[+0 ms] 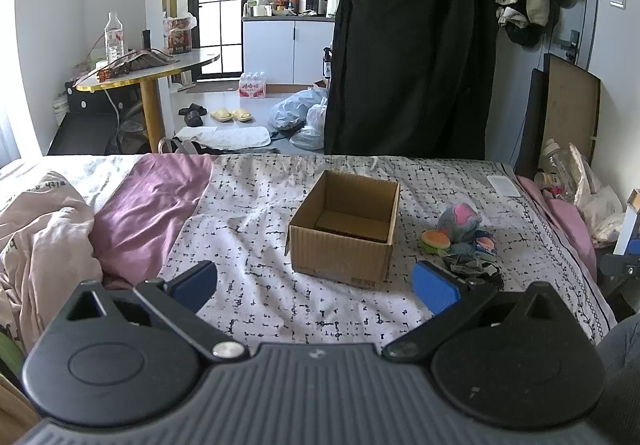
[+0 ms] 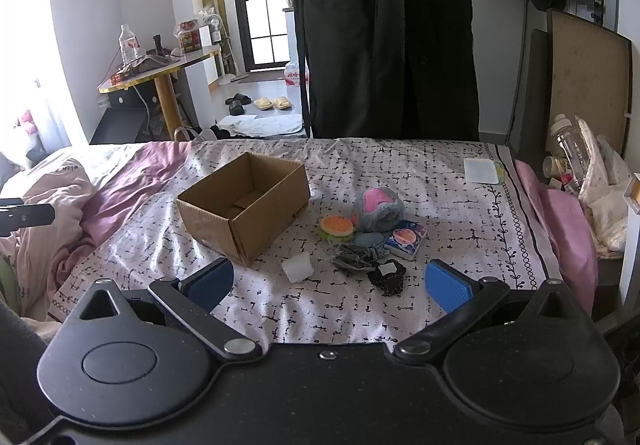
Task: Organize soft objects
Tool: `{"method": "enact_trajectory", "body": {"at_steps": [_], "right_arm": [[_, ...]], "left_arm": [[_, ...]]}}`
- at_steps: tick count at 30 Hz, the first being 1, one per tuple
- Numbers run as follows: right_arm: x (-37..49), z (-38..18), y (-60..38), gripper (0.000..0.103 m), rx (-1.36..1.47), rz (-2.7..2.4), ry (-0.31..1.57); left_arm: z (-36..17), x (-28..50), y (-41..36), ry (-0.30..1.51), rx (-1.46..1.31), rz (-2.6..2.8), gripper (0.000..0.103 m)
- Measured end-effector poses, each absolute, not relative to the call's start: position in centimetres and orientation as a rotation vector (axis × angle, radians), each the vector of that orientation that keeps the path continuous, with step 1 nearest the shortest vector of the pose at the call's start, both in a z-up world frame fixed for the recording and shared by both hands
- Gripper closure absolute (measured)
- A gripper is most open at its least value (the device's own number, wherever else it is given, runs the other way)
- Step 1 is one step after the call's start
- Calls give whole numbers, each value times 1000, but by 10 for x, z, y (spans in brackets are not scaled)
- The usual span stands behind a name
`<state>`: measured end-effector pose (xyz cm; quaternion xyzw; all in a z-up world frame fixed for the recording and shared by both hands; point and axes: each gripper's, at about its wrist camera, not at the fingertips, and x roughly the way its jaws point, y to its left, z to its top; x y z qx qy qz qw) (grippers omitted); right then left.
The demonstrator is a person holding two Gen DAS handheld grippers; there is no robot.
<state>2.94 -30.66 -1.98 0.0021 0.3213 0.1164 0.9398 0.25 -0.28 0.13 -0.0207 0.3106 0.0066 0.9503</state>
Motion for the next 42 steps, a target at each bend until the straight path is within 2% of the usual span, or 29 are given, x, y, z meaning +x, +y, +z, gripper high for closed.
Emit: {"method": "enact_trajectory", "body": {"at_steps": [15,27,36,39,42], "right_arm": [[33,-25,-303,0,28,257,685],[63,-54,-299,0,61,235,796],[90,-75,-301,0,49,213,837],[100,-84,-307,4,90,217,857],[112,-96,-314,13,117,195,878]], "left_arm": [[-8,16,-6,668,34,-54,0],[-53,70,9,828,85,-113,0],[-78,105,-21,871,197,-235,1],[-86,117,-35,880,229,-303,1],[-93,130,-50,896,243,-353,1]]}}
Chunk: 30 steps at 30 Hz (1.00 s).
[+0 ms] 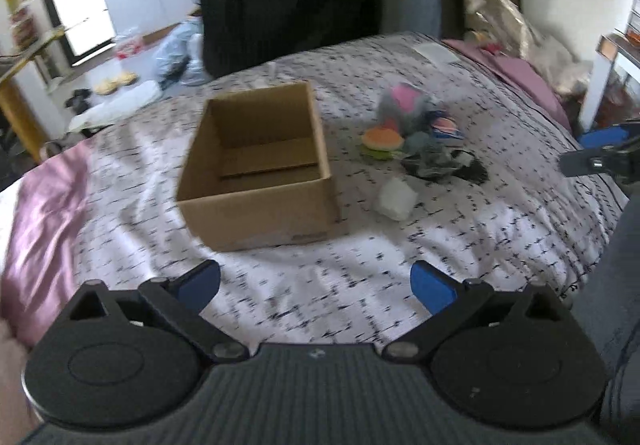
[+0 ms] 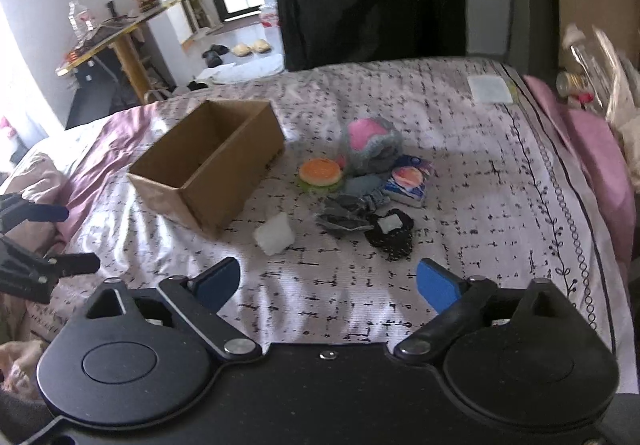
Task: Organize soft objects
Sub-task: 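Grasp the white foam cube with left tool while right grasps black lace pouch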
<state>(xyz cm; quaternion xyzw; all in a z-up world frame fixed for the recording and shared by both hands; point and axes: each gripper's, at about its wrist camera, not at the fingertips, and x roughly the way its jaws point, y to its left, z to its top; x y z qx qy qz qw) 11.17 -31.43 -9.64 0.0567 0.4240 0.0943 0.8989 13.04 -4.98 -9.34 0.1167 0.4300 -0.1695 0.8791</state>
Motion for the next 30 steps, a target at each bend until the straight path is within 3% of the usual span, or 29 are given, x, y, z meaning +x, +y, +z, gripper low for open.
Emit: {"method": "enact_trajectory", "body": {"at_steps": [2,4,20,30], "right_arm": [[121,-105,-321,24,146,175,902],[128,-111,-327,29,179,166,916],[175,-149,-349,46,224,133,1004],[201,-176,-353,46,214,119,1067]], "left_arm": [[-100,137,-62,900,275,-384,2],[-107,143,-74,903,311,-418,6],[-143,192,-141,948,308,-586,24],[-171,213,-165,978,347,-598,39]]}}
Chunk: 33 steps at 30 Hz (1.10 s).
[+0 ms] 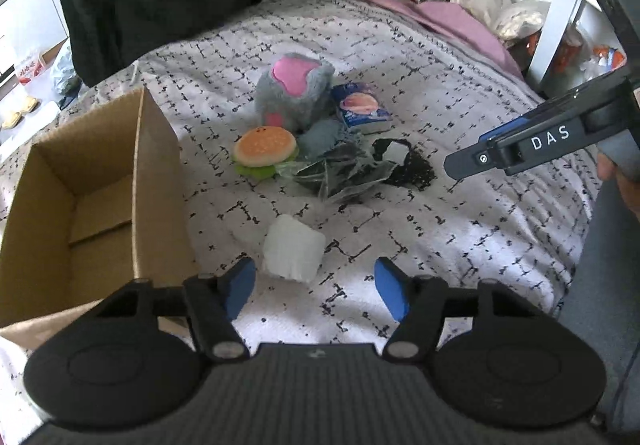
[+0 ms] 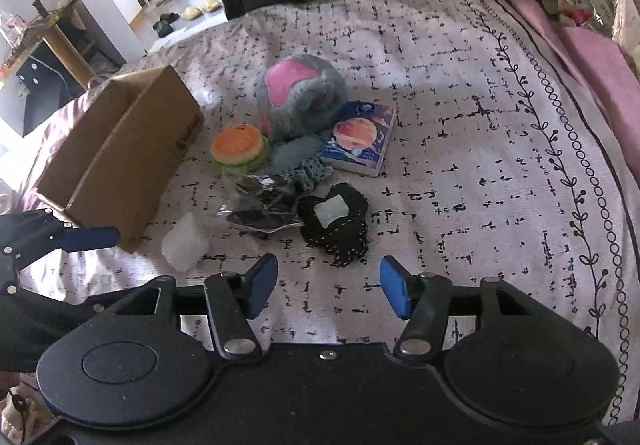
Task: Organize soft objects
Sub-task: 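Grasp the white foam cube with left tool while right grasps black lace pouch, then drop the white cube into the box with left tool while right carries the pouch over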
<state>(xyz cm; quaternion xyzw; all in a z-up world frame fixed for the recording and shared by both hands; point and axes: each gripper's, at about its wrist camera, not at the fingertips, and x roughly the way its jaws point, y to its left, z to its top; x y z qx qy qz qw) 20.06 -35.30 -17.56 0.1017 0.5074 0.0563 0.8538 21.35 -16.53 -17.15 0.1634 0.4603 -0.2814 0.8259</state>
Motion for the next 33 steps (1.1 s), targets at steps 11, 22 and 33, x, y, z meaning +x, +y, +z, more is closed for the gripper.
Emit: {"method": "enact_trajectory", "body": {"at_steps": [11,22,33], "right_arm": [[228,-203,-354,46,156,123,1133],[253,-225,-347,47,114,172,1162],[250,-217,-348,84,97,182,1172]], "left_arm": [[-201,236,-185,1018,415,-575,45],[-217,253,-199,1063,475,-590,50],[-222,252,-202,1115,482,-652,71]]}}
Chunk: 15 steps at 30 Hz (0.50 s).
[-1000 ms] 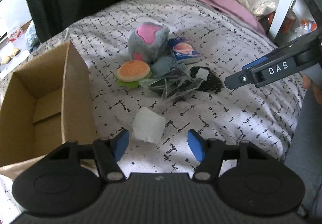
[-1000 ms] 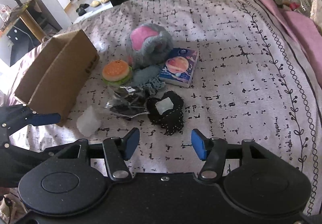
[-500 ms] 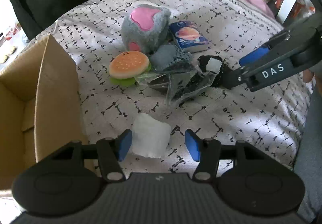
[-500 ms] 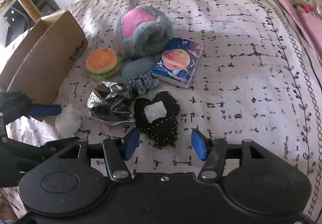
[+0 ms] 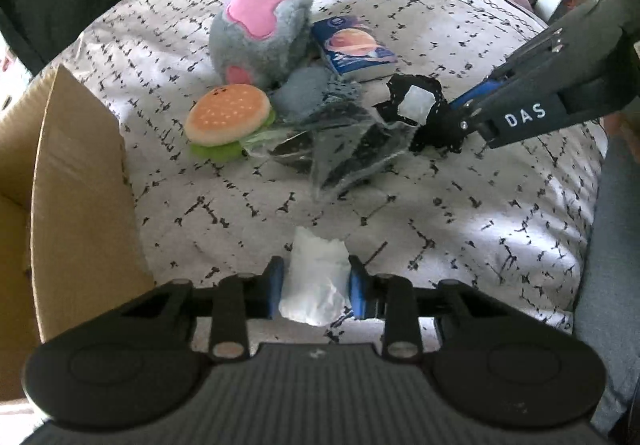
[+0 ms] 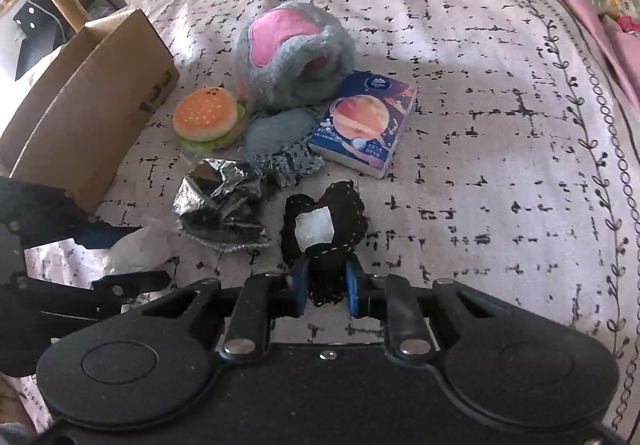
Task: Organize soft objects
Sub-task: 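Drop the white cube into the box with left tool while right carries the pouch over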
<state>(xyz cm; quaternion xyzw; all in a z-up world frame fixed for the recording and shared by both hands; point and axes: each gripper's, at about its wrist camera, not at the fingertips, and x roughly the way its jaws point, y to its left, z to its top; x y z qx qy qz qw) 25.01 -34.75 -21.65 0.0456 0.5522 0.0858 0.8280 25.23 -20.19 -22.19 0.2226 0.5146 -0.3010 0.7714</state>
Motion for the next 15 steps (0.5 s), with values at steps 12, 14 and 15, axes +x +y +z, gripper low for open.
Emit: {"method": "enact_trajectory", "body": {"at_steps": [12,14,15], "right_arm": [[216,-184,-340,85,65,145,1139],[210,-176,-337,84,56,145,1121],[207,-172,-335,85,50,145,1113]], "left_arm": [[-192,220,-194,1054,506,-704,71],[-187,214,-189,1047,506,-701,71],[-184,212,-186,1041,508,-699,71]]}}
